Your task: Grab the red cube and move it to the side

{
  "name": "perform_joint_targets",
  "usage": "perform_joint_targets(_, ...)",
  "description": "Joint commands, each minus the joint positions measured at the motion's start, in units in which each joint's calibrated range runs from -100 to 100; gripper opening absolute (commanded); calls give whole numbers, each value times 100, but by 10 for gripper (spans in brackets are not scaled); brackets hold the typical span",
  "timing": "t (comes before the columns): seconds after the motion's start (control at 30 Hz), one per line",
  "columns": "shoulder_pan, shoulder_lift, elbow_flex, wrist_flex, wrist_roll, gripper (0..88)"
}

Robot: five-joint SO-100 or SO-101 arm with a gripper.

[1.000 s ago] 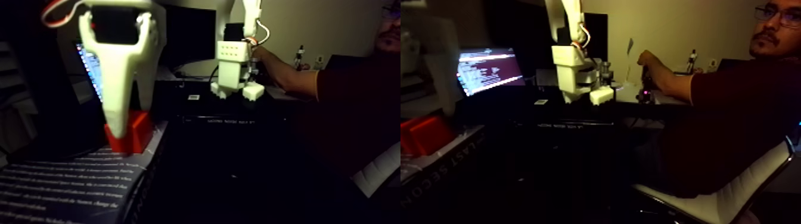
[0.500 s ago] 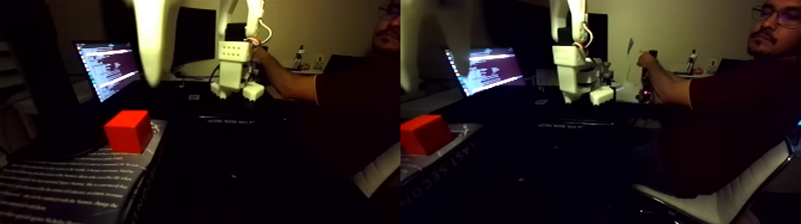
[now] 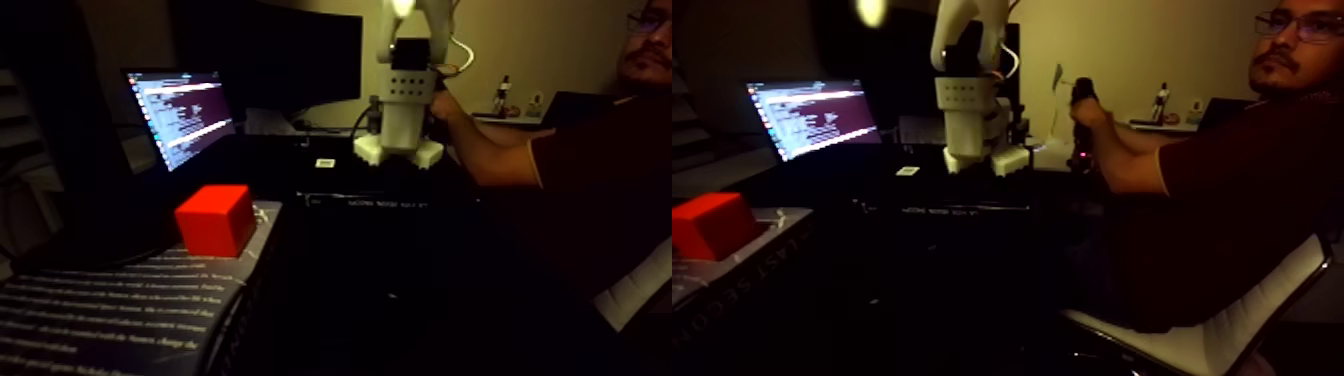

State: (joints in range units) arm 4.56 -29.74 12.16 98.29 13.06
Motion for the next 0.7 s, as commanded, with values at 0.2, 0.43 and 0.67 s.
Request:
perform_joint_targets(0.2, -997, -1622, 2789, -1788, -742, 283)
perform_joint_targets(0.43, -1288, -2101, 3977, -2582, -753, 283)
perform_joint_targets(0.67, -1471, -2572, 4621, -3004, -823, 283)
